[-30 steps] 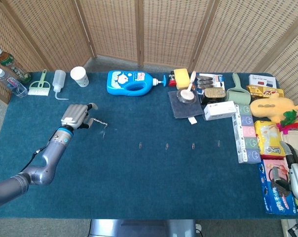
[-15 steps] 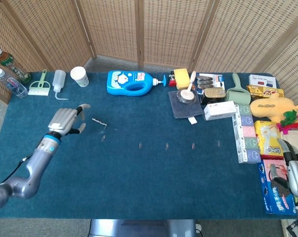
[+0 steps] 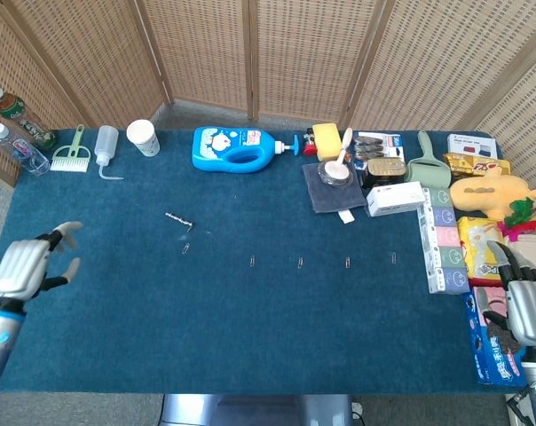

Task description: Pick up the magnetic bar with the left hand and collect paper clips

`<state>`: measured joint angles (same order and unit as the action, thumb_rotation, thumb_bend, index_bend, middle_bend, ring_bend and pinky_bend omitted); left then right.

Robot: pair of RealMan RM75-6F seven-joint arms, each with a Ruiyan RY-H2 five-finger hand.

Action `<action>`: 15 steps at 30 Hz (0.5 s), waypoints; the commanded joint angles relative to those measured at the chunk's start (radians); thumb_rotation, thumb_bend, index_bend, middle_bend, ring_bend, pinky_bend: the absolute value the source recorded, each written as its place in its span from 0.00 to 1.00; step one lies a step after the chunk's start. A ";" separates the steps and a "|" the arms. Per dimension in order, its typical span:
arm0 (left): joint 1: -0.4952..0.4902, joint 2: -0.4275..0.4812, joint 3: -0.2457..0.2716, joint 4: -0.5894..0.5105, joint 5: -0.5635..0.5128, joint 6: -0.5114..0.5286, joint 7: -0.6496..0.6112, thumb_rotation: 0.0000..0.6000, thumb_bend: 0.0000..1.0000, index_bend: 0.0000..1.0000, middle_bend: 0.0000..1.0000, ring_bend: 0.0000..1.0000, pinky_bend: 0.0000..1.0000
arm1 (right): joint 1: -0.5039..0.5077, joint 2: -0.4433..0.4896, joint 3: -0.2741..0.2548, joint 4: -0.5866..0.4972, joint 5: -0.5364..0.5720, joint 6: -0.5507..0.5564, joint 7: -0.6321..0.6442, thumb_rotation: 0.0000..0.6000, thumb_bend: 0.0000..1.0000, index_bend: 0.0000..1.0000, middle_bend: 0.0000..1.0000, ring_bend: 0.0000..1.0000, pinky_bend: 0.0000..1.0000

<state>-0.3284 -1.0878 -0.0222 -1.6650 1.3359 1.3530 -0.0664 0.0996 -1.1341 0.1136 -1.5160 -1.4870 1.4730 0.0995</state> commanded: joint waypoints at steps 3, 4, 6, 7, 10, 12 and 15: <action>0.146 0.010 0.074 0.013 0.096 0.166 -0.018 0.97 0.38 0.24 0.44 0.45 0.75 | 0.002 0.003 -0.008 -0.018 -0.010 0.002 -0.035 1.00 0.50 0.00 0.11 0.09 0.18; 0.163 0.005 0.080 0.019 0.106 0.185 -0.018 0.97 0.38 0.25 0.44 0.45 0.75 | 0.001 0.001 -0.010 -0.017 -0.011 0.004 -0.049 1.00 0.50 0.00 0.11 0.08 0.18; 0.194 -0.005 0.087 0.029 0.123 0.225 -0.016 0.97 0.38 0.25 0.44 0.45 0.75 | -0.001 -0.005 -0.013 -0.016 -0.012 0.010 -0.079 1.00 0.50 0.00 0.11 0.07 0.17; 0.209 -0.011 0.089 0.034 0.132 0.247 -0.013 0.97 0.38 0.26 0.44 0.45 0.74 | -0.002 -0.006 -0.015 -0.019 -0.013 0.010 -0.083 1.00 0.50 0.00 0.10 0.07 0.16; 0.253 -0.028 0.099 0.045 0.161 0.305 0.003 0.97 0.38 0.27 0.44 0.44 0.72 | -0.002 -0.004 -0.024 -0.028 -0.017 0.001 -0.084 1.00 0.50 0.00 0.10 0.07 0.16; 0.269 -0.035 0.102 0.047 0.167 0.318 0.018 0.97 0.37 0.27 0.43 0.43 0.72 | -0.001 -0.004 -0.027 -0.027 -0.018 -0.002 -0.081 1.00 0.50 0.00 0.10 0.07 0.16; 0.273 -0.035 0.099 0.041 0.165 0.304 0.047 0.97 0.37 0.27 0.41 0.40 0.66 | -0.001 -0.004 -0.030 -0.021 -0.018 -0.004 -0.074 1.00 0.50 0.00 0.10 0.07 0.16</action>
<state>-0.0586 -1.1199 0.0763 -1.6231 1.5005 1.6639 -0.0277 0.0985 -1.1380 0.0848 -1.5384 -1.5050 1.4694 0.0247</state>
